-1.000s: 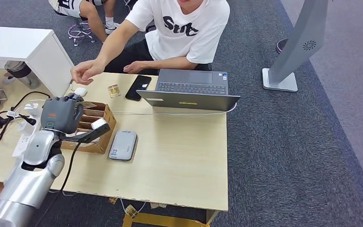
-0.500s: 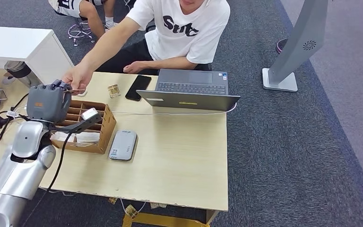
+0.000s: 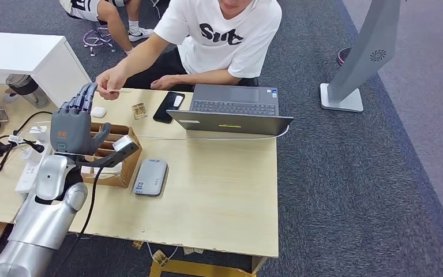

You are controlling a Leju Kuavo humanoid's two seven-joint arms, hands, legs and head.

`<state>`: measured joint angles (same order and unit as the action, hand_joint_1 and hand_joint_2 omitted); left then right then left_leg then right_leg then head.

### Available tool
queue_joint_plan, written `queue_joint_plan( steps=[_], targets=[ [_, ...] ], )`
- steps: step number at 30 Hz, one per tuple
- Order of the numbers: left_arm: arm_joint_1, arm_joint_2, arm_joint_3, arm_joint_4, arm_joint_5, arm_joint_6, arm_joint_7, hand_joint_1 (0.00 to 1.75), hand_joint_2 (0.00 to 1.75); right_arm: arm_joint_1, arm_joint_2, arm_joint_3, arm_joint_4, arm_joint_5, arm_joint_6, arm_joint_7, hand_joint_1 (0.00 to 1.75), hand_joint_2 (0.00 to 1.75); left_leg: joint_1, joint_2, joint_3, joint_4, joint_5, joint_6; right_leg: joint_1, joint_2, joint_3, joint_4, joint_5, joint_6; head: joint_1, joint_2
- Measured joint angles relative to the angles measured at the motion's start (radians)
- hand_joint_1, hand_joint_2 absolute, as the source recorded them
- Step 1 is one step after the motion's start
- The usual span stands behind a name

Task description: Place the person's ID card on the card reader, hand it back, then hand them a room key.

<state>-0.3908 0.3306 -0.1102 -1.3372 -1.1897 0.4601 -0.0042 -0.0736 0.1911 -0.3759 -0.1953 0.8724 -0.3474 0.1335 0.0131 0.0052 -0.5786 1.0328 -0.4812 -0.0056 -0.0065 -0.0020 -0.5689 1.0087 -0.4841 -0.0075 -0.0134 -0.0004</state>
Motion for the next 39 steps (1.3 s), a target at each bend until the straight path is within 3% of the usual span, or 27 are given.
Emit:
queue_joint_plan(
  steps=[5,9,13,17,22,27,32,39],
  targets=[
    [0.008,-0.025,-0.001,-0.044,0.081,-0.129,0.000,0.00,1.75,0.001,0.000,-0.009,0.000,-0.003,-0.002,-0.003,0.00,1.75,0.000,0.000,0.000,0.000,0.000,0.000,0.000,0.000,0.000,0.000,0.000,0.000,0.000,0.000],
    [0.024,-0.024,-0.012,-0.112,0.148,-0.293,0.013,0.00,1.75,0.006,0.000,-0.023,0.000,-0.013,-0.004,-0.014,0.00,1.75,0.000,0.000,0.000,0.000,0.000,0.000,0.000,0.000,0.000,0.000,0.000,0.000,0.000,0.000],
    [0.070,0.020,-0.027,-0.206,0.232,-0.432,0.037,0.00,1.75,0.014,0.000,-0.042,0.000,-0.027,-0.006,-0.021,0.00,1.75,0.000,0.001,0.000,0.000,0.000,0.000,0.000,0.001,0.000,0.000,0.000,0.000,0.000,0.000],
    [0.129,0.099,-0.030,-0.299,0.326,-0.535,0.053,0.00,1.75,0.018,0.000,-0.062,0.000,-0.035,-0.006,-0.021,0.00,1.75,0.001,0.001,0.000,0.000,-0.001,0.000,0.000,0.001,-0.001,0.000,0.000,0.000,0.000,0.000],
    [0.222,0.205,-0.029,-0.415,0.359,-0.573,0.064,0.00,1.75,0.023,0.000,-0.084,0.000,-0.045,-0.009,-0.021,0.00,1.75,0.001,0.001,-0.001,-0.001,-0.001,0.000,0.000,0.001,-0.001,0.000,-0.001,0.000,0.000,0.000],
    [0.339,0.278,-0.018,-0.508,0.332,-0.574,0.089,0.00,1.75,0.024,0.001,-0.105,0.000,-0.055,-0.011,-0.022,0.00,1.75,0.000,0.001,-0.001,-0.001,-0.001,0.000,0.000,0.001,-0.001,0.000,-0.001,0.000,0.000,0.000],
    [0.420,0.304,-0.002,-0.545,0.272,-0.562,0.124,0.00,1.75,0.024,0.005,-0.121,0.000,-0.052,-0.015,-0.019,0.00,1.75,0.000,0.001,-0.001,-0.001,-0.001,0.000,0.000,0.001,-0.001,0.000,-0.001,0.000,0.000,0.000],
    [0.446,0.303,0.001,-0.546,0.236,-0.558,0.150,0.00,1.75,0.024,0.006,-0.129,0.000,-0.045,-0.017,-0.016,0.00,1.75,0.000,0.000,-0.001,-0.001,0.000,0.000,0.000,0.000,0.000,0.000,0.000,0.000,0.000,0.000]
  ],
)
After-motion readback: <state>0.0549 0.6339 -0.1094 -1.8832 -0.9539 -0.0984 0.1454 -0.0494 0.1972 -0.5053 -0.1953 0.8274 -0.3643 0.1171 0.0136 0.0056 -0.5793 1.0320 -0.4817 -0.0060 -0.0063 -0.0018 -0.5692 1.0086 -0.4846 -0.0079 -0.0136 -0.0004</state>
